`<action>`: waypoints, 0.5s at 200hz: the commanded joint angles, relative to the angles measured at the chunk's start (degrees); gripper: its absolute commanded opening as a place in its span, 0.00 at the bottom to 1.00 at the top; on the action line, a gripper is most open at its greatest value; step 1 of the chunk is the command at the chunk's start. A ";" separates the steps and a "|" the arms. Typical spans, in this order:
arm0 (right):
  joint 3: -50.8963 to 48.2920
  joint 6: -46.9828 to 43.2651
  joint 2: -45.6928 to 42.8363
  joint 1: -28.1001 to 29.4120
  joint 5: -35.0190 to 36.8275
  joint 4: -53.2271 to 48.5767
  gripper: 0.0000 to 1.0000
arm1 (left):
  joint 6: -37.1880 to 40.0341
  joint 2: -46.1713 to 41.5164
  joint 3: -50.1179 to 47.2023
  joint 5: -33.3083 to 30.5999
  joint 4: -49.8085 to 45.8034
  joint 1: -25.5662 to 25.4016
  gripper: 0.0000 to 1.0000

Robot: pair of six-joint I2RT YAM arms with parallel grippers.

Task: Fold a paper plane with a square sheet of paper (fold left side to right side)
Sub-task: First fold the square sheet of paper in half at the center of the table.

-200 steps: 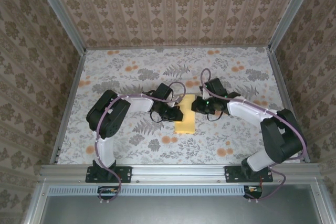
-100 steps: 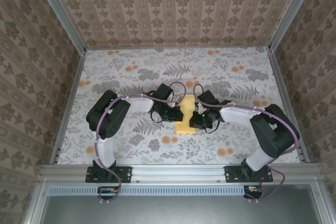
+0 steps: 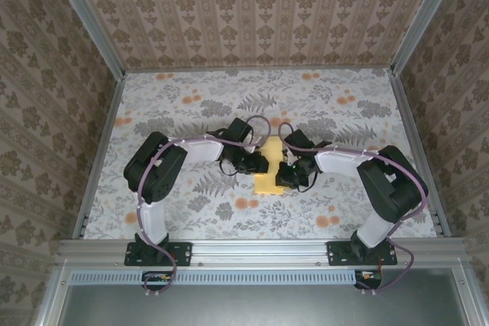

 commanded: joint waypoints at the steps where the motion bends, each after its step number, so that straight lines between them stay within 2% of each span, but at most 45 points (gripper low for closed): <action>1: 0.17 -0.43 2.84 0.30 4.60 -4.94 0.12 | -0.04 -0.69 2.83 1.81 -0.38 1.15 0.23; 100: 1.47 -2.48 3.85 0.30 8.16 -8.47 0.11 | 1.99 5.25 5.68 2.36 2.01 3.34 0.14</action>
